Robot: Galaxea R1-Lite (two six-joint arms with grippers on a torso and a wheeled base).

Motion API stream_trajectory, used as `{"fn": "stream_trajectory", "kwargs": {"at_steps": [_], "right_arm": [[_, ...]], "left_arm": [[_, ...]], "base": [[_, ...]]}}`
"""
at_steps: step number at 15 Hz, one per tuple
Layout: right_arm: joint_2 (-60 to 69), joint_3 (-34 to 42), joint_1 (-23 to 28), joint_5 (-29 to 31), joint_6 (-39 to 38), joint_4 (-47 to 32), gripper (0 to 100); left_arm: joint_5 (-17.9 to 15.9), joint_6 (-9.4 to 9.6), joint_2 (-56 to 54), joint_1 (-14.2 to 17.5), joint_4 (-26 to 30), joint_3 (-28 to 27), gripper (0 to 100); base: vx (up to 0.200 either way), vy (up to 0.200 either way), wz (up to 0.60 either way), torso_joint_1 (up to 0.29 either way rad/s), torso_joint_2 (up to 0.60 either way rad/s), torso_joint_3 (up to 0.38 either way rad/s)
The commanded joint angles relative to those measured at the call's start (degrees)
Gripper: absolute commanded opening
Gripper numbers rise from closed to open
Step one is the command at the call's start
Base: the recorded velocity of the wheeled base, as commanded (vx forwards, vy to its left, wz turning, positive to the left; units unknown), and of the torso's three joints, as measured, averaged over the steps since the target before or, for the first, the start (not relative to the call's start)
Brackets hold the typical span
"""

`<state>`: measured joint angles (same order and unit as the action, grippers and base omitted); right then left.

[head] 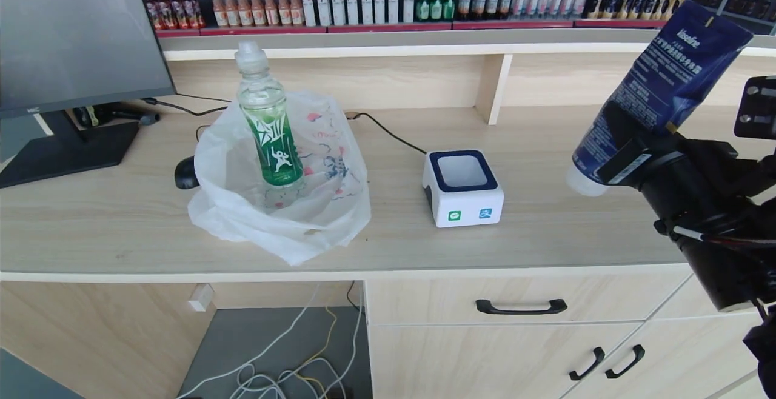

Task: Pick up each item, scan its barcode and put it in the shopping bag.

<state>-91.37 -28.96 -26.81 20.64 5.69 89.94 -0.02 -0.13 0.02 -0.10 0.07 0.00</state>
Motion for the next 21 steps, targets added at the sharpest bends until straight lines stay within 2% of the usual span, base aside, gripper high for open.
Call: {"fn": "stream_trajectory", "kwargs": {"at_steps": [1,7,10,12,14,17,19,21], "right_arm": [[0.58,0.22,0.0,0.02,0.02,0.06,0],[1.54,2.69,0.0,0.02,0.11,0.06,0],[0.49,0.84,-0.35,-0.07,1.16,0.06,0],[-0.39,-1.88,-0.61,-0.42,5.12,0.06,0],[-0.13,-3.91,-0.7,-0.42,8.46,-4.16,0],[-1.0,-11.29,-1.67,-6.66,16.98,-11.98,0],[-2.24,-13.57,-2.02,-7.54,20.41,-13.13,0],[-3.11,-14.19,-3.43,-10.88,26.39,-13.92,0]], "left_arm": [[0.02,-0.04,-0.02,0.01,0.01,0.0,100],[0.02,0.05,-0.02,0.01,-0.07,0.0,100],[0.02,0.05,-0.02,0.01,-0.07,0.0,100],[0.02,0.05,-0.02,0.01,-0.07,0.0,100],[0.02,0.05,-0.02,0.01,-0.07,0.0,100],[0.02,0.05,-0.02,0.01,-0.07,0.0,100],[0.02,0.13,-0.02,0.01,-0.07,0.0,100],[0.02,0.13,-0.02,0.01,-0.07,0.0,100]], "base": [[0.0,0.2,0.0,0.002,0.0,0.002],[0.0,0.033,0.0,0.002,0.0,0.0],[0.0,0.0,0.0,0.0,0.0,0.0],[0.0,0.0,0.0,0.0,0.0,0.0],[0.0,0.0,0.0,0.0,0.0,0.0],[0.0,0.0,0.0,0.0,0.0,0.0],[0.0,0.0,0.0,0.0,0.0,0.0],[0.0,0.0,0.0,0.0,0.0,0.0]]}}
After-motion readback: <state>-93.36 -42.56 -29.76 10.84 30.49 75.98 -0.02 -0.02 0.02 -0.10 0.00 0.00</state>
